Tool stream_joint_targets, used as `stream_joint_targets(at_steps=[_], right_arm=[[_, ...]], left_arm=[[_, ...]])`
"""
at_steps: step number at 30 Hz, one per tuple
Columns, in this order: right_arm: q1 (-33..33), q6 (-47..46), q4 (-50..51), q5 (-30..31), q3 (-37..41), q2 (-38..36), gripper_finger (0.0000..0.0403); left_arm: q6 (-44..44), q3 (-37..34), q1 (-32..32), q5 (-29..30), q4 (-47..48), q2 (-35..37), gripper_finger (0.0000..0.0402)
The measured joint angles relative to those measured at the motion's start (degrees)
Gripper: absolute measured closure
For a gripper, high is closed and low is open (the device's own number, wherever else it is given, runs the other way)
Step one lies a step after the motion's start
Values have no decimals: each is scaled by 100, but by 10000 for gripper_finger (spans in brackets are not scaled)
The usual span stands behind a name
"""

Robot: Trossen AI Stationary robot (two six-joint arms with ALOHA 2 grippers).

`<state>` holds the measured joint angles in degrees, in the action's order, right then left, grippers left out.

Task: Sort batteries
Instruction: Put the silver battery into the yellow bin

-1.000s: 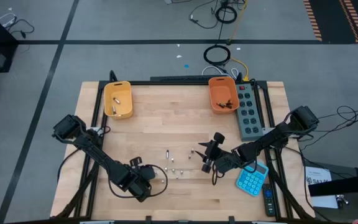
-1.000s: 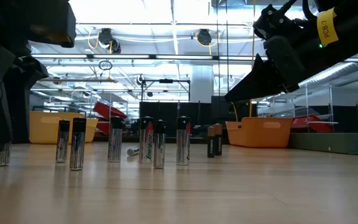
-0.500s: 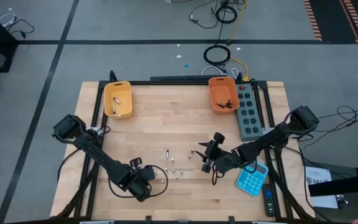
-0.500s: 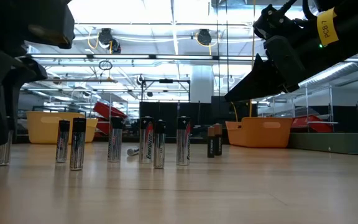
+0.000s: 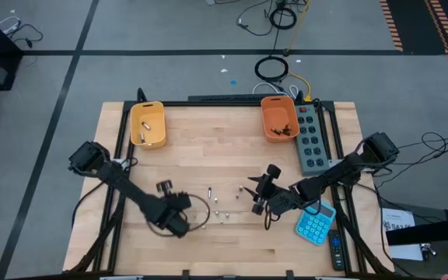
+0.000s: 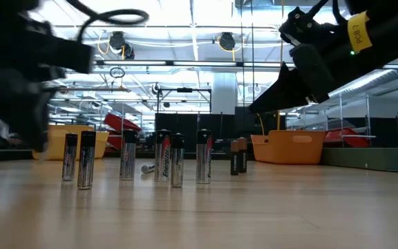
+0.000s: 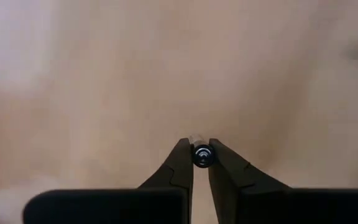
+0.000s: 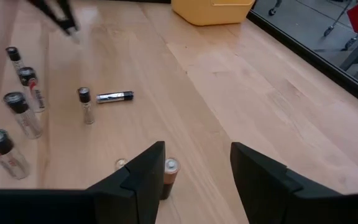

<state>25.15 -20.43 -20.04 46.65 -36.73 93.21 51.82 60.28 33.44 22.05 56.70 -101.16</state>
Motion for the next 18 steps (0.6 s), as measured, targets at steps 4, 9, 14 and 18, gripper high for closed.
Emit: stream_joint_targets(at_steps=[4,9,14,18], right_arm=[[-5,14,-18,-9,0,0,229],[-3,14,-18,-11,0,0,229],[6,11,-18,-15,0,0,229],[8,-35,24,-25,0,0,229]], left_arm=[[-715,3,-668,619,372,0,369],[-2281,3,-1931,847,-106,88,369],[-3544,3,-3206,843,-552,441,369],[-4047,3,-4072,783,-591,939,369]])
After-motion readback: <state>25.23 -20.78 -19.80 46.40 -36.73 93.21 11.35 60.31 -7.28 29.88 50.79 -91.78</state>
